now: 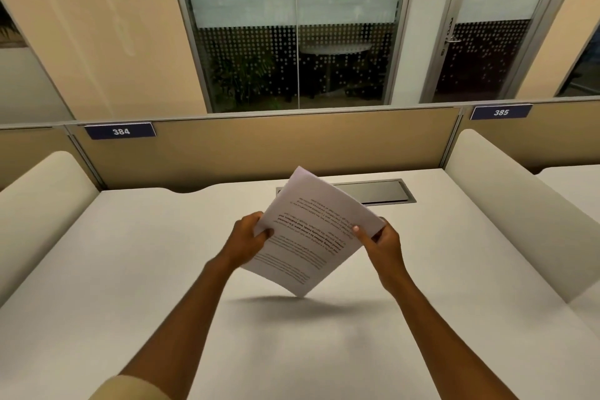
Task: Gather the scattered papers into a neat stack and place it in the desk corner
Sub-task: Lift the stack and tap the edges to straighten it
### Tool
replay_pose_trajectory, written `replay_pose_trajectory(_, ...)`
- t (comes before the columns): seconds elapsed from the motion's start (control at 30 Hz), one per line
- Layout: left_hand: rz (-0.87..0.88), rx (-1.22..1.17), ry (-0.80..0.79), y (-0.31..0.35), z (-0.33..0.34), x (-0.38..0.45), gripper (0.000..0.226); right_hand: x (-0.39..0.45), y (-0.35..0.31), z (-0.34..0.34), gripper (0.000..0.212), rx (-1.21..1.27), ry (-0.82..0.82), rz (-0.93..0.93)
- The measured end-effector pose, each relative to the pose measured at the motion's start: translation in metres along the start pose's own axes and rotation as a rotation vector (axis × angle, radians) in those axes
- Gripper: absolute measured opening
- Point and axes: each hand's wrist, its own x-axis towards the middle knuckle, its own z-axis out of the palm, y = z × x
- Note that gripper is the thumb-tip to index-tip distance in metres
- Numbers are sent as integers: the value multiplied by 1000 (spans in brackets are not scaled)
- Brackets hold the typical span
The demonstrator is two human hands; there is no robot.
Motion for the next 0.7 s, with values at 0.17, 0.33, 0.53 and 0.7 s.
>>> replay_pose_trajectory(0.17, 70, 207, -56, 18, -30, 17, 8, 13, -7, -14, 25, 33, -18, -2)
replay_pose_trajectory(0.33, 125, 389, -142, 37, -39, 25, 7, 17, -8, -17, 41, -63, -138, 11)
replay_pose_trajectory(0.53, 191, 561, -208, 54, -22, 23, 8, 13, -12, -3, 35, -225, -251, -8)
replay_pose_trajectory(0.7, 228, 613, -187, 58, -8, 21, 14, 4, -8, 3, 9, -246, -198, -15)
